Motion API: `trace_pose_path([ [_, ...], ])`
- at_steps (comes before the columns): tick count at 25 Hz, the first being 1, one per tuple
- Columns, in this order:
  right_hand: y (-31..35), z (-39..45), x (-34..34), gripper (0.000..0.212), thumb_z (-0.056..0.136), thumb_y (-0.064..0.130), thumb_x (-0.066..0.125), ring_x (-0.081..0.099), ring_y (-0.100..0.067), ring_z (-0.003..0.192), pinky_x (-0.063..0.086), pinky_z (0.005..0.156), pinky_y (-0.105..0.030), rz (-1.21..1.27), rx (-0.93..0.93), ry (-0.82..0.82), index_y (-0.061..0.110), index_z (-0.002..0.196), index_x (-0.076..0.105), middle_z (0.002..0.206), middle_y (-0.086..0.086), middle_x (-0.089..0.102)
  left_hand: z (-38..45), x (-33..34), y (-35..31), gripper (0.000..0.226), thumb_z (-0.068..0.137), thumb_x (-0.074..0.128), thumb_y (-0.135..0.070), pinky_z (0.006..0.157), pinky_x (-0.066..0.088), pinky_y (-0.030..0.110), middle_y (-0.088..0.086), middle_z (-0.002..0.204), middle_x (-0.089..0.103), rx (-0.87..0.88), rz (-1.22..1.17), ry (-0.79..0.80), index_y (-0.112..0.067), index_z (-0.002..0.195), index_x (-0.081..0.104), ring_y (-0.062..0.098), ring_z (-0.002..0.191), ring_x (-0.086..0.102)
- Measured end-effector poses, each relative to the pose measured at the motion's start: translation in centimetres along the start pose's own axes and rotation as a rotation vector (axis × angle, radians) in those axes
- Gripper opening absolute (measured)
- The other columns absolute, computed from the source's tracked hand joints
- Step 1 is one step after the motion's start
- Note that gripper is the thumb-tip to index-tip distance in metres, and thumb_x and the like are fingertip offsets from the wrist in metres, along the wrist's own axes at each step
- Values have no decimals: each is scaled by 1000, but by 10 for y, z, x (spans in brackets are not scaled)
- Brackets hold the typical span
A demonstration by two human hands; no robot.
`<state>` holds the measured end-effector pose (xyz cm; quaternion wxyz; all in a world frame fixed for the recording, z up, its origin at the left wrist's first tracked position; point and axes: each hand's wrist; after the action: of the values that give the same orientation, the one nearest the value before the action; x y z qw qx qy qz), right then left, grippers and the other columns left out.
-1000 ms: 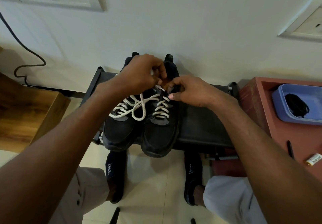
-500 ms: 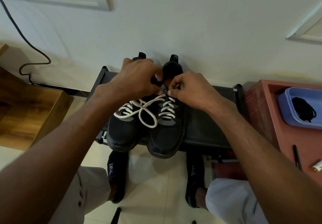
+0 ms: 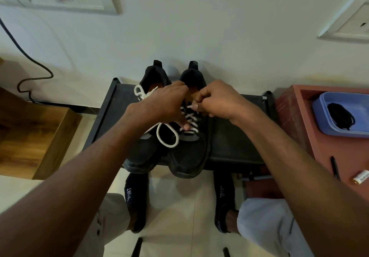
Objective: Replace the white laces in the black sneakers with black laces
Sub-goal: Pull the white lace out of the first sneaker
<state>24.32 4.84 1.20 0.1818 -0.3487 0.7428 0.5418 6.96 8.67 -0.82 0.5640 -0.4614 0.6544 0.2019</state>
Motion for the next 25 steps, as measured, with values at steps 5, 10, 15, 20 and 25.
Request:
trace_pose_path([
  [5,3,6,23,5,93,28,75,62,-17,85,55,74,-33,-310,-192,-179,25,95,79,104,-2,62,-1,7,-1,90,56,97,-49,81,39,30,2,132,43,-25,-35,-36,-15,123,48,19,105,51],
  [10,6,13,2,18,93,16,63,67,-19,89,55,80,-31,-222,-105,-286,19,90,80,104,-5,70,-2,5,1,88,54,98,-49,84,44,34,3,139,39,-70,-45,-41,-14,117,47,24,113,53],
  [15,-1,-7,-21,9,95,29,71,61,-10,92,47,82,-26,-159,-154,-232,30,96,80,109,0,64,-2,2,3,86,57,97,-50,81,41,31,0,134,39,-45,-77,-16,-18,118,46,19,106,49],
  [20,13,9,27,18,91,28,78,60,-24,92,48,72,-33,-403,-208,-179,14,99,71,109,-5,55,-3,1,0,108,52,99,-50,99,51,46,2,149,30,-48,-79,-36,-9,135,43,28,120,54],
  [25,9,12,16,2,86,21,81,70,-18,77,61,76,-39,-324,-117,-162,19,85,80,83,2,74,-5,3,1,98,50,96,-59,94,53,46,-1,151,27,-35,-29,-67,-14,123,47,28,116,57],
])
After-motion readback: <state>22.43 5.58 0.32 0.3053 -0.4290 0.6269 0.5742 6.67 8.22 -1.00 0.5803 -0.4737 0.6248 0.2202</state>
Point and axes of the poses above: each hand's wrist, its own z-axis towards the middle knuckle, its own x-axis out of the palm, y = z × x
